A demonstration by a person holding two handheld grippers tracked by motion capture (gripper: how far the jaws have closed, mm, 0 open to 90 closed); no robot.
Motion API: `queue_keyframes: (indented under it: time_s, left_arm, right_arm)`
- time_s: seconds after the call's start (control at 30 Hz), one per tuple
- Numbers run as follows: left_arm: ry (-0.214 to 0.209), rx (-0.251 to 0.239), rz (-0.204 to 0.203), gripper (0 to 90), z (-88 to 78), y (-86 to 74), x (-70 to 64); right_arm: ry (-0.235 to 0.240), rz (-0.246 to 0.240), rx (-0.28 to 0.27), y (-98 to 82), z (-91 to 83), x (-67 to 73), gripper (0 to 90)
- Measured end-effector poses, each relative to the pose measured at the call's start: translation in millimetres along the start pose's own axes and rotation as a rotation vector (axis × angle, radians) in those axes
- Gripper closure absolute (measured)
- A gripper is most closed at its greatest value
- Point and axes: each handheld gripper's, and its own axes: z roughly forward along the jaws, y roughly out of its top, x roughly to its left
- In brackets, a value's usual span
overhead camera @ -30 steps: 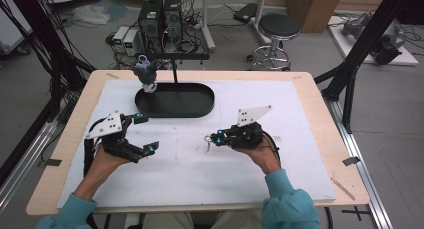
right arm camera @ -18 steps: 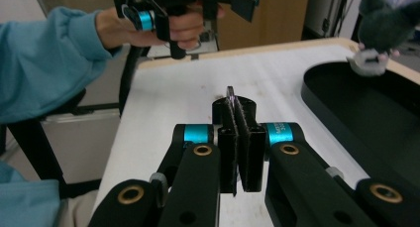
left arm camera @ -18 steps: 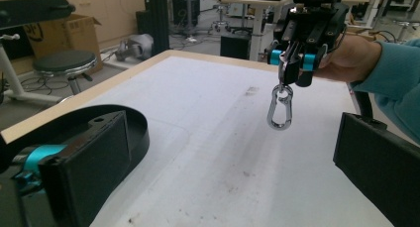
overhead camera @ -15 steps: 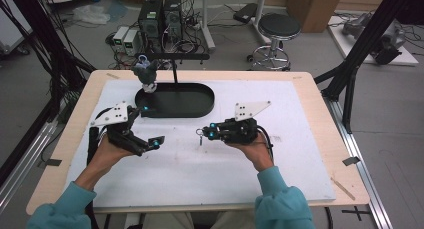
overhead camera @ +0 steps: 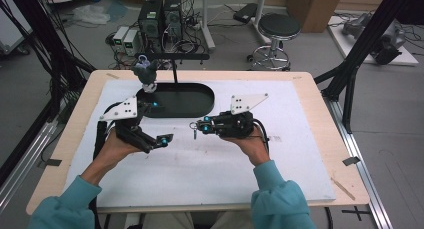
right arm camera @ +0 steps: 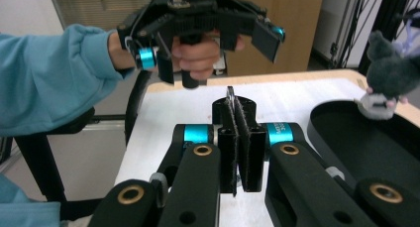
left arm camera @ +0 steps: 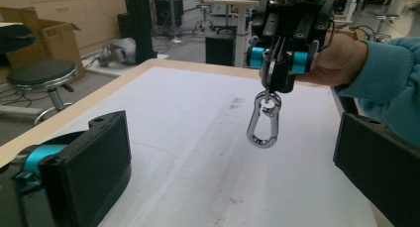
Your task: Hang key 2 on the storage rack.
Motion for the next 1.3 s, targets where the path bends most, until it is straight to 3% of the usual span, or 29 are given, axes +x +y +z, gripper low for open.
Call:
queue_keyframes:
  time_s: [0.33,0.43,0.57,0.7,1.3]
  left_arm:
    - [-0.057,0.013,-0.007,3.2,15.2,7.7,-1.5]
    - [-0.058,0.017,-0.009,15.2,18.8,9.4,-2.0]
    - [-0.087,0.022,-0.003,16.1,23.6,10.8,-2.5]
    - [-0.111,0.021,0.014,24.6,24.8,10.8,-3.7]
    - [-0.174,0.005,-0.004,58.4,24.1,11.2,-1.8]
  right_arm:
    - [0.014,-0.006,-0.006,4.1,5.4,-1.3,88.7]
    - [0.018,-0.006,-0.011,4.1,5.1,-1.7,88.7]
    - [0.020,-0.007,-0.009,4.2,4.6,-1.8,88.7]
    - [0.020,-0.010,-0.017,4.5,3.8,-1.3,88.7]
    - [0.034,-0.015,-0.025,5.8,6.9,-1.1,88.7]
